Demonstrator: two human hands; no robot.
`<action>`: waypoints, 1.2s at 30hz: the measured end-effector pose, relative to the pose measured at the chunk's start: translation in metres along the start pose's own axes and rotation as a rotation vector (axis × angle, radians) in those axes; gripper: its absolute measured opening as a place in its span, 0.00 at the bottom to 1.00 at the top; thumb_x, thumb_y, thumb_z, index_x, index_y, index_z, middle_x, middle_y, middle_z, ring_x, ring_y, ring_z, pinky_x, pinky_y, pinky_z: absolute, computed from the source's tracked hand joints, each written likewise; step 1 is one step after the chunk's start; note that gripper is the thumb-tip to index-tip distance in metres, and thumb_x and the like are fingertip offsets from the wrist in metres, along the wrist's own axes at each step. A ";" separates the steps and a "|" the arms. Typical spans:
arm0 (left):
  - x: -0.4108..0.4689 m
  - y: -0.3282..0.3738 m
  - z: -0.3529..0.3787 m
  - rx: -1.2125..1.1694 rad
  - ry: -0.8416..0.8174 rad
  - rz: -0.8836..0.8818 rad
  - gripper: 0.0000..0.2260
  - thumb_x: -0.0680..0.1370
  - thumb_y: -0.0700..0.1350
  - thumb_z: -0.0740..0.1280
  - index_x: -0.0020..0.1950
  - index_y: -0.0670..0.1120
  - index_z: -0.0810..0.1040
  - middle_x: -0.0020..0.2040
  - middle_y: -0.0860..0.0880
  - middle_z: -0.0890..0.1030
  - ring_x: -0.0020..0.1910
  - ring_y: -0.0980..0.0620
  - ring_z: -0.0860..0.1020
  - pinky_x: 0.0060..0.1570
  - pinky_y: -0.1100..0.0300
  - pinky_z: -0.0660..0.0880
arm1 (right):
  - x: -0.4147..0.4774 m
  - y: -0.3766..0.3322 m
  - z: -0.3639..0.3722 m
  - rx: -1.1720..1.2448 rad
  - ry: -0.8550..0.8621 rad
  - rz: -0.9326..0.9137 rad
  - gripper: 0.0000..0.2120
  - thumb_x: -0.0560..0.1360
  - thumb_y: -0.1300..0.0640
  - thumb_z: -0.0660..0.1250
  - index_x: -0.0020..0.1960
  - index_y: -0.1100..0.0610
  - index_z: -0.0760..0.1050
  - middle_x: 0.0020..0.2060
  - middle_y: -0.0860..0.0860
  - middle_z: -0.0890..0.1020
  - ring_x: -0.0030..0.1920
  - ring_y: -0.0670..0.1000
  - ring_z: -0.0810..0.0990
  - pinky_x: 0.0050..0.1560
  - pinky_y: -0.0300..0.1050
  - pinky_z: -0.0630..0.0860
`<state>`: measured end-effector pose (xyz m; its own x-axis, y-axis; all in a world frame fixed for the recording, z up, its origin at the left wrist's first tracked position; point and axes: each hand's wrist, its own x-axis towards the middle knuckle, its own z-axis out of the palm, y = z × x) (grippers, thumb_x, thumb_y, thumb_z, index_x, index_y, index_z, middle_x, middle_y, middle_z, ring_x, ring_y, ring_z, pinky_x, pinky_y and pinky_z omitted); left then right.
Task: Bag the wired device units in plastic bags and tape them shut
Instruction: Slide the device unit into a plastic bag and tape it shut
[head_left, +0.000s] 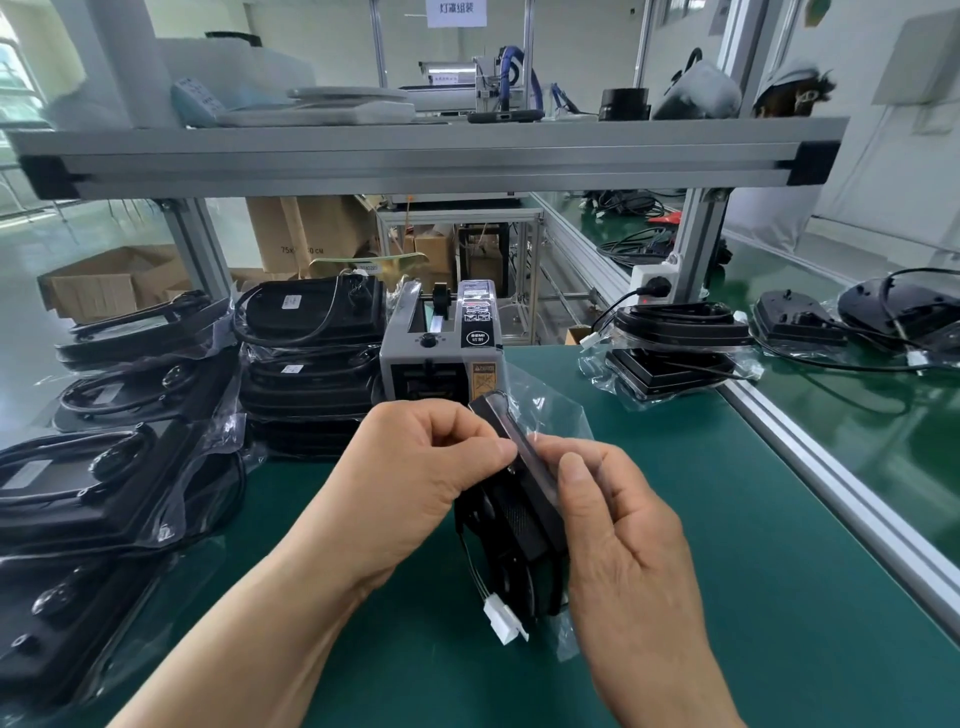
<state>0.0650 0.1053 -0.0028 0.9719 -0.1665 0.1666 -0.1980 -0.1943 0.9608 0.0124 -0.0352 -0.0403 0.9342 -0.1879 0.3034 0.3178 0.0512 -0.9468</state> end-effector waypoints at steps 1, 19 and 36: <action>0.000 0.000 0.000 0.011 0.007 0.002 0.07 0.72 0.43 0.75 0.36 0.41 0.82 0.34 0.39 0.81 0.33 0.50 0.77 0.41 0.53 0.76 | 0.000 -0.001 0.000 0.004 -0.001 -0.001 0.13 0.82 0.54 0.59 0.48 0.43 0.81 0.42 0.46 0.87 0.43 0.46 0.86 0.38 0.33 0.79; -0.003 -0.004 0.007 0.099 0.108 0.030 0.06 0.70 0.45 0.75 0.36 0.45 0.81 0.29 0.49 0.76 0.30 0.53 0.71 0.33 0.59 0.70 | -0.002 -0.003 0.002 0.018 -0.009 -0.004 0.13 0.83 0.56 0.60 0.48 0.45 0.81 0.42 0.45 0.87 0.42 0.43 0.85 0.37 0.30 0.78; -0.004 -0.024 0.023 -0.220 0.200 -0.078 0.14 0.73 0.50 0.75 0.56 0.57 0.77 0.45 0.60 0.83 0.41 0.67 0.81 0.36 0.75 0.73 | -0.003 0.004 -0.001 -0.066 -0.007 -0.046 0.14 0.83 0.56 0.58 0.50 0.43 0.80 0.45 0.43 0.86 0.47 0.43 0.84 0.44 0.34 0.79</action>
<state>0.0632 0.0880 -0.0320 0.9933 0.0382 0.1094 -0.1102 0.0183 0.9937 0.0108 -0.0352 -0.0452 0.9199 -0.1822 0.3473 0.3493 -0.0225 -0.9368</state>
